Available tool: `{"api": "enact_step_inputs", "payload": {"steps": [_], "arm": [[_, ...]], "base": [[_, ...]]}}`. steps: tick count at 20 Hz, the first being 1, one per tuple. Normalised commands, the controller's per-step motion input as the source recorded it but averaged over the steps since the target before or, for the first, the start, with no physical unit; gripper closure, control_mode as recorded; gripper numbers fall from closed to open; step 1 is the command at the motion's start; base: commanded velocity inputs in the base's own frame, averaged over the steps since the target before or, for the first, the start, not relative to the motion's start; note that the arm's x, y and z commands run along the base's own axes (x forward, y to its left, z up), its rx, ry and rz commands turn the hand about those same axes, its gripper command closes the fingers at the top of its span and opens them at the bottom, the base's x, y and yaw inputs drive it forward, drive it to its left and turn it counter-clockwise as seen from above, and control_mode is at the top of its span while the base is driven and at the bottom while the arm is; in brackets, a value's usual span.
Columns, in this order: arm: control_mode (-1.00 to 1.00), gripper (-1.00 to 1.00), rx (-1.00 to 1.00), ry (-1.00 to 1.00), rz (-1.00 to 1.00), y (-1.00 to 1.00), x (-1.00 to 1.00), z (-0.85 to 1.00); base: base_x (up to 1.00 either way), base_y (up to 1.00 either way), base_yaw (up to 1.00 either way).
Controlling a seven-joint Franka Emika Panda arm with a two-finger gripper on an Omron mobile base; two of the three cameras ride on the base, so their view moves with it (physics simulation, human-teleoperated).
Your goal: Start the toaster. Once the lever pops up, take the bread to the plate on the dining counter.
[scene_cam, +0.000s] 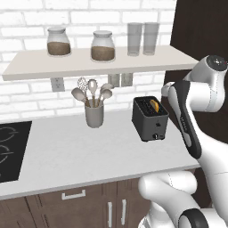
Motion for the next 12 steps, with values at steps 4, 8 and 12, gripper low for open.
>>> {"api": "enact_step_inputs", "payload": {"steps": [4,8,12], "arm": [[-1.0,-1.0,0.0,0.0,0.0,0.0,0.0,0.0],[-1.0,-1.0,0.0,0.0,0.0,0.0,0.0,0.0],[-1.0,-1.0,0.0,0.0,0.0,0.0,0.0,0.0]], "base": [[0.0,0.0,0.0],[0.0,0.0,0.0],[0.0,0.0,0.0]]}}
